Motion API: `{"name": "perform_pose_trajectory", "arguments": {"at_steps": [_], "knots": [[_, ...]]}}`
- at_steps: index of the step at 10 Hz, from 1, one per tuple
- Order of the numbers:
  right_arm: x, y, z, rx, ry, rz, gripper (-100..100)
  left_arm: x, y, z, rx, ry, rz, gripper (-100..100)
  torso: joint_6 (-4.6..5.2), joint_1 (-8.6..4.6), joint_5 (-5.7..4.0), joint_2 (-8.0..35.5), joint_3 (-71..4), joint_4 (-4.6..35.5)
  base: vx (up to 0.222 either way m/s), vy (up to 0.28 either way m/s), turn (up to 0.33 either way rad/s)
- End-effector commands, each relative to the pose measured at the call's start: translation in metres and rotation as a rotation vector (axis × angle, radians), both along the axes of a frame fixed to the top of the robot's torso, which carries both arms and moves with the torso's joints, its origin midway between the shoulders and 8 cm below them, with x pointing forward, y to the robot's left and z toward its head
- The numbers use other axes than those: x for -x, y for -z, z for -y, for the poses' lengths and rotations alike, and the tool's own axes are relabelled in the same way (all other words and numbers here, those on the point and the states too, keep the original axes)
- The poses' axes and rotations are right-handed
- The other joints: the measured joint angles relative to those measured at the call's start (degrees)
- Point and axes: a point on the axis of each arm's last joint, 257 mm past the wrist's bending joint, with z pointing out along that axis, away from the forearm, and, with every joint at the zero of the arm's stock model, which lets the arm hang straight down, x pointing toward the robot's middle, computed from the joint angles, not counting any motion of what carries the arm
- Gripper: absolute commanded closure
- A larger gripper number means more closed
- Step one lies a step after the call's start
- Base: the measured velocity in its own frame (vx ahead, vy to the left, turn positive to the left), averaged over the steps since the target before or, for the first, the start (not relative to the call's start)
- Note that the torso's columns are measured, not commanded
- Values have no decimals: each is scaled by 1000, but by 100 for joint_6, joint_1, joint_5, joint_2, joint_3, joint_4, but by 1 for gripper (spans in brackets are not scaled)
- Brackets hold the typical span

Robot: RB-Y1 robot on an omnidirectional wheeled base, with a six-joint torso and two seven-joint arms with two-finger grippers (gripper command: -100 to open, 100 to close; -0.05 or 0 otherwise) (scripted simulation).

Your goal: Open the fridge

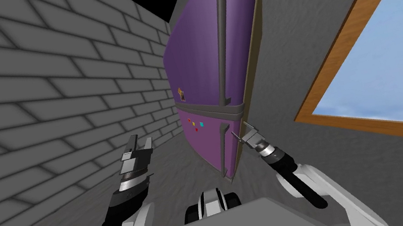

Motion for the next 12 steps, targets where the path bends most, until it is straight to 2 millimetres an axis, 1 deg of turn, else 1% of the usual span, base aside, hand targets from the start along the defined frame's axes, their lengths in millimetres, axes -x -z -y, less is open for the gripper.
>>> {"name": "perform_pose_trajectory", "arguments": {"at_steps": [1, 3, 4, 5, 6, 8, 9, 10, 11, 12], "knots": [[-2, 5, 1, 109, 28, 11, -100, 0, 0, 0, 0, 0, 0, 0, -1, 4, 1, -2, -1, 0, 14, 24, 20], [-6, 13, 6, 273, 64, 22, -100, 0, 0, 0, 0, 0, 0, 0, -1, 5, 1, -5, -3, -1, 25, 33, 46], [-6, 14, 6, 293, 71, 29, -100, 0, 0, 0, 0, 0, 0, 0, -1, 8, 2, -8, -5, -2, 24, 33, 19], [-8, 18, 8, 378, 88, 35, -100, 0, 0, 0, 0, 0, 0, 0, 0, 6, 2, -5, -3, -2, 19, 37, 33], [-8, 18, 8, 385, 91, 38, -100, 0, 0, 0, 0, 0, 0, 0, -1, 6, 2, -2, -1, -1, 16, 27, 21], [-12, 27, 15, 552, 121, 53, -100, 0, 0, 0, 0, 0, 0, 0, -1, 4, 1, -1, -1, 0, 22, 36, 46], [-12, 27, 15, 567, 126, 59, -100, 0, 0, 0, 0, 0, 0, 0, -1, 8, 2, -6, -4, -2, 23, 35, 12], [-14, 31, 18, 650, 140, 69, -100, 0, 0, 0, 0, 0, 0, 0, -2, 6, 1, -7, -4, -3, 15, 30, 18], [-14, 31, 18, 655, 142, 71, -100, 0, 0, 0, 0, 0, 0, 0, -10, 3, -3, -22, -12, -12, 7, 19, 14], [-16, 35, 22, 740, 156, 83, -100, 0, 0, 0, 0, 0, 0, 0, -11, 0, -4, -32, -19, -16, 12, 21, 32]]}}
